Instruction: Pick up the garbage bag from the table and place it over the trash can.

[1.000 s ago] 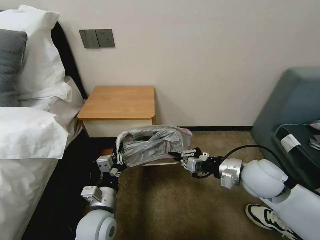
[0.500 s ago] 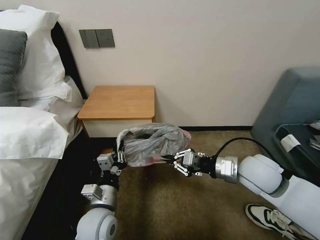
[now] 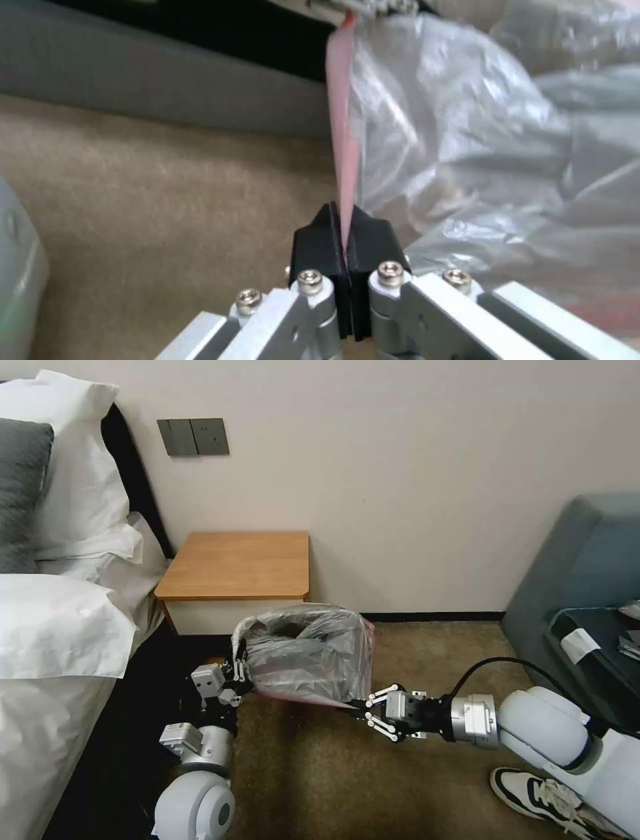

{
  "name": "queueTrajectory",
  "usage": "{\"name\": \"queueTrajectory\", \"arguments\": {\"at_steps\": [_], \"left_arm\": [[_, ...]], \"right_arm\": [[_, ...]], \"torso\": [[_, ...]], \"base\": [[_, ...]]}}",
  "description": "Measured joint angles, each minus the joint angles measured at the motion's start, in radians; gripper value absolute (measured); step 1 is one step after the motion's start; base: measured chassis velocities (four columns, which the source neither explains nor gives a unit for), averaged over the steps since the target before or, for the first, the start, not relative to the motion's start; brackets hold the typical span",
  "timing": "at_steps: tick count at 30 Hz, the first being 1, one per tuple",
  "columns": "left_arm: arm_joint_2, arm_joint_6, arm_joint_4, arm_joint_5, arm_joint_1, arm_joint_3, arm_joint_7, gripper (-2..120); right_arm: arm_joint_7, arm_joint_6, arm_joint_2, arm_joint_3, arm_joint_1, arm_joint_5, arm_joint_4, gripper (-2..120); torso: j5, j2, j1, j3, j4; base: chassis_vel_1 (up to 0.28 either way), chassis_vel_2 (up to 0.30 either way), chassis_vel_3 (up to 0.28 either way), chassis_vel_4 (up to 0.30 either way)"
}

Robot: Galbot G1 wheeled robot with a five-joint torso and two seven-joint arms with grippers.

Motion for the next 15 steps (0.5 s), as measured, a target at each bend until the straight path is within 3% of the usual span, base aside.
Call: {"name": "queueTrajectory", "arguments": {"at_steps": [9,15], "left_arm": [[0.012,0.122,-0.092,-0.183,0.027,-0.019,-0.05,7],[0.012,0.187,-0.136,-0.248,0.041,-0.021,-0.068,7]], "right_arm": [[0.006,0.031,0.033,0.027,-0.009,-0.062,-0.059,0],[0.013,0.042,0.059,0.032,-0.008,-0.095,-0.082,0]], "torso": [[-0.0001,0.0,0.0,0.0,0.0],[-0.0001,0.0,0.0,0.0,0.0]], "base": [[0.0,0.0,0.0,0.0],[0.0,0.0,0.0,0.0]]}}
